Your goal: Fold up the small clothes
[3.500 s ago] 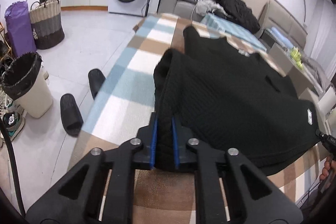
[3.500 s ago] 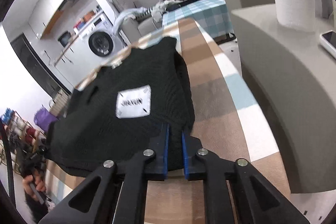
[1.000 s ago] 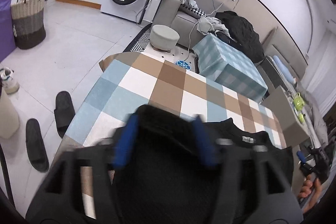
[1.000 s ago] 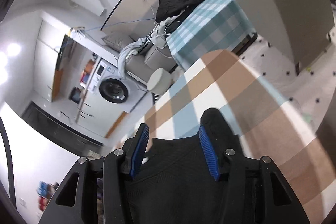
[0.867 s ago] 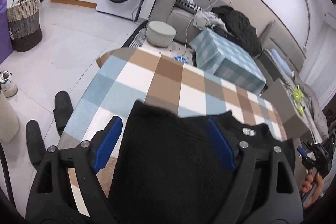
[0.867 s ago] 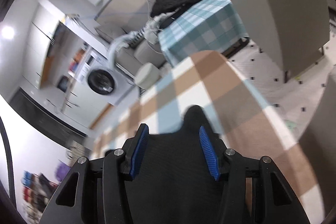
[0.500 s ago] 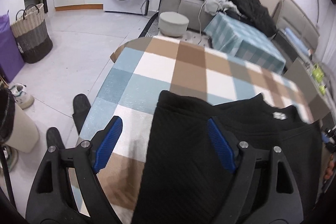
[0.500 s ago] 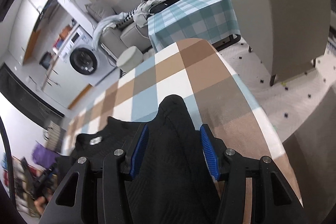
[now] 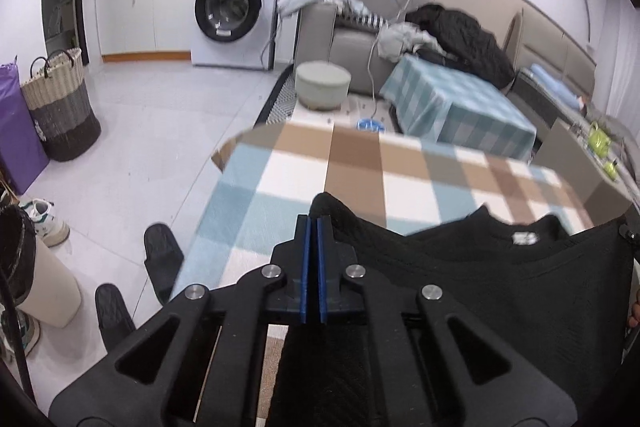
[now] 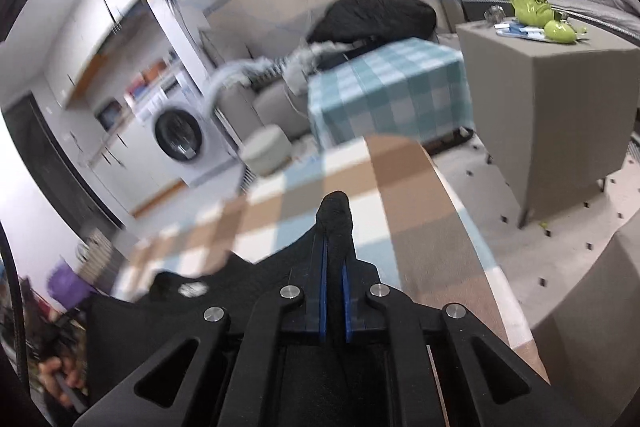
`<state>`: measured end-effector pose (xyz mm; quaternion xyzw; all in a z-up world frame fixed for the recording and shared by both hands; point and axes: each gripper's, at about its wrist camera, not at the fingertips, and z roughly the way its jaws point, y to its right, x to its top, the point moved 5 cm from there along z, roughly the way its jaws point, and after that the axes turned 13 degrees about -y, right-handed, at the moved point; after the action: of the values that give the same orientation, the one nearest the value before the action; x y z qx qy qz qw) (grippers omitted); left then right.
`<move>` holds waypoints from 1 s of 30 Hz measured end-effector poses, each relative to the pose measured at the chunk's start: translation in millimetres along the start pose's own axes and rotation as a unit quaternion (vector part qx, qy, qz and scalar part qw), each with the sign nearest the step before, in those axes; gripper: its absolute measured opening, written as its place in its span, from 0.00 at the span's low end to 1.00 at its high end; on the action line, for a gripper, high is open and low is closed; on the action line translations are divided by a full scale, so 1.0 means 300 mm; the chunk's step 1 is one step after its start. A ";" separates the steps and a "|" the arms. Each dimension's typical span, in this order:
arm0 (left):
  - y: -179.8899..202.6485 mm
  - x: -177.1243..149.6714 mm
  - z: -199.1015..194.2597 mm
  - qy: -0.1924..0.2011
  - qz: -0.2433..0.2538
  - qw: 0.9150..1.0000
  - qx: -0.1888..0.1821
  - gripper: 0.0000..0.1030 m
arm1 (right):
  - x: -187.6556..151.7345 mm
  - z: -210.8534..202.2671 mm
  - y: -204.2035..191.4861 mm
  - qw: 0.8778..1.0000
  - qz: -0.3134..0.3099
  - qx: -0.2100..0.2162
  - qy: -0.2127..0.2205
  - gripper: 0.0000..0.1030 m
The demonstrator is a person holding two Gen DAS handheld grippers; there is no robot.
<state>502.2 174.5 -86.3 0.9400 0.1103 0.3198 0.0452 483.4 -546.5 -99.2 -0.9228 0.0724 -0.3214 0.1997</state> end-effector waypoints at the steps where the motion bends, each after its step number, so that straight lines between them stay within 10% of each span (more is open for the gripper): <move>1: 0.002 0.009 -0.014 0.006 0.000 1.000 -0.002 0.01 | 0.010 -0.018 -0.003 1.000 0.006 0.005 0.010 0.05; 6: 0.018 0.071 -0.045 0.026 -0.002 1.000 0.003 0.01 | 0.066 -0.030 0.010 0.999 0.041 -0.008 0.029 0.05; 12: -0.006 0.098 0.037 -0.016 -0.035 0.998 0.039 0.03 | 0.043 0.052 0.063 0.995 0.086 -0.050 -0.023 0.37; 15: 0.006 0.049 0.035 -0.045 -0.024 0.999 0.010 0.17 | -0.006 0.037 0.041 0.996 0.069 -0.033 -0.042 0.40; 19: 0.046 -0.048 -0.057 -0.034 0.006 0.999 0.012 0.61 | -0.108 0.004 -0.009 0.995 0.038 -0.005 -0.088 0.51; 25: 0.169 -0.261 -0.238 -0.037 0.055 0.998 -0.018 0.82 | -0.335 -0.084 -0.141 0.989 -0.042 0.012 -0.143 0.80; 30: 0.269 -0.468 -0.309 -0.076 0.084 0.992 -0.046 0.87 | -0.537 -0.137 -0.217 0.979 -0.100 -0.006 -0.180 0.84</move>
<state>351.6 64.3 -83.4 0.9645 0.0123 0.2544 0.0701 332.0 -458.3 -133.8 -0.9694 -0.0551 -0.1675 0.1708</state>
